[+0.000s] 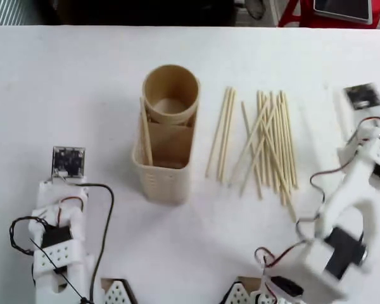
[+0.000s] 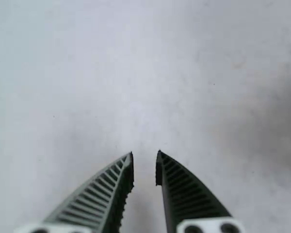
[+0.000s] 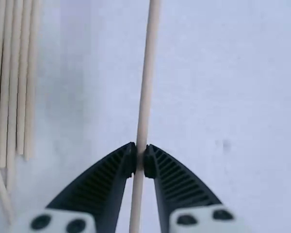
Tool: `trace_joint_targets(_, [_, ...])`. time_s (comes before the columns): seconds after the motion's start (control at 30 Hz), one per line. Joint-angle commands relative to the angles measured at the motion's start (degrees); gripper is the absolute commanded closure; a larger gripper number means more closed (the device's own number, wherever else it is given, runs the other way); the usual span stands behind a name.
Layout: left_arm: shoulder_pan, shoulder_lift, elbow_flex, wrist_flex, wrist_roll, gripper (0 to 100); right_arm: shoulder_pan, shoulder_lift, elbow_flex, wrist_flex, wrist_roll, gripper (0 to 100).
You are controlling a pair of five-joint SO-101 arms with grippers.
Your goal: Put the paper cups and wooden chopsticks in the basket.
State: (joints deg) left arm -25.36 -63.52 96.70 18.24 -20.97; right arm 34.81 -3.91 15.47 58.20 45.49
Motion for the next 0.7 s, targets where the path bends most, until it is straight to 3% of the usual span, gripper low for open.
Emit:
trace_joint_targets(0.0, [-0.5, -0.9, -0.1, 0.1, -0.7, 90, -0.6, -15.6, 3.0, 0.4, -5.0, 98.1])
trace_joint_targets(0.3, [-0.5, -0.9, -0.1, 0.1, -0.7, 90, -19.2, -59.4, 23.6, 0.7, -17.1, 98.1])
trace_joint_targets(0.5, [-0.5, -0.9, -0.1, 0.1, -0.7, 90, -42.8, -84.0, 29.6, 0.0, -28.9, 98.1])
trace_joint_targets(0.67, [-0.5, -0.9, -0.1, 0.1, -0.7, 90, -61.4, -88.3, 29.9, -9.5, -33.2, 98.1])
